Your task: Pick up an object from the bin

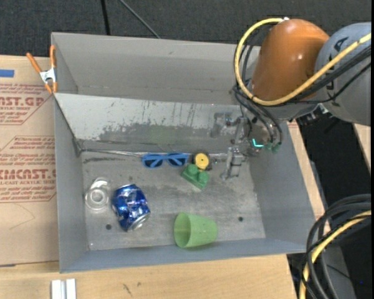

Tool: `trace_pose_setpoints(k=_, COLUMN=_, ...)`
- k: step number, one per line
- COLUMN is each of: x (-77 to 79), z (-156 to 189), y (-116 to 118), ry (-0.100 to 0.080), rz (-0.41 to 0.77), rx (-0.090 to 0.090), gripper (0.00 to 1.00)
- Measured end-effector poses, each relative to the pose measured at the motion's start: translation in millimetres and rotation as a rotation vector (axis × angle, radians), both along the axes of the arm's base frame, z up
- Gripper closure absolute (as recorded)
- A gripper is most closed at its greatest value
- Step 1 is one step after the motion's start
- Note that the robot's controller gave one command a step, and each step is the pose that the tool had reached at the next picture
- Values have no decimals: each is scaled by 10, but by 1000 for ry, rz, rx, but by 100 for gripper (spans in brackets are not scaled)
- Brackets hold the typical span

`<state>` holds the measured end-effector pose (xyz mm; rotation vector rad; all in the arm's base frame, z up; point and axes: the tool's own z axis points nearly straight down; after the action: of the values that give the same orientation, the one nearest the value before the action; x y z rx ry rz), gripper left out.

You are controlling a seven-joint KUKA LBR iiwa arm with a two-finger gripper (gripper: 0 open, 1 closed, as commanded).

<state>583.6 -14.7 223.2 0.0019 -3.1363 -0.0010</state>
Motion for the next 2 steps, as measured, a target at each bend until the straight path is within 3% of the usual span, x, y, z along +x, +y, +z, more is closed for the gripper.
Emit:
trace_pose_setpoints(k=1, x=-410, z=-1304, y=133, ry=-8, rz=41, rx=-1, gripper=0)
trace_pose_setpoints(k=2, x=-881, z=-1289, y=212, ry=-27, rz=142, rx=-2, gripper=0)
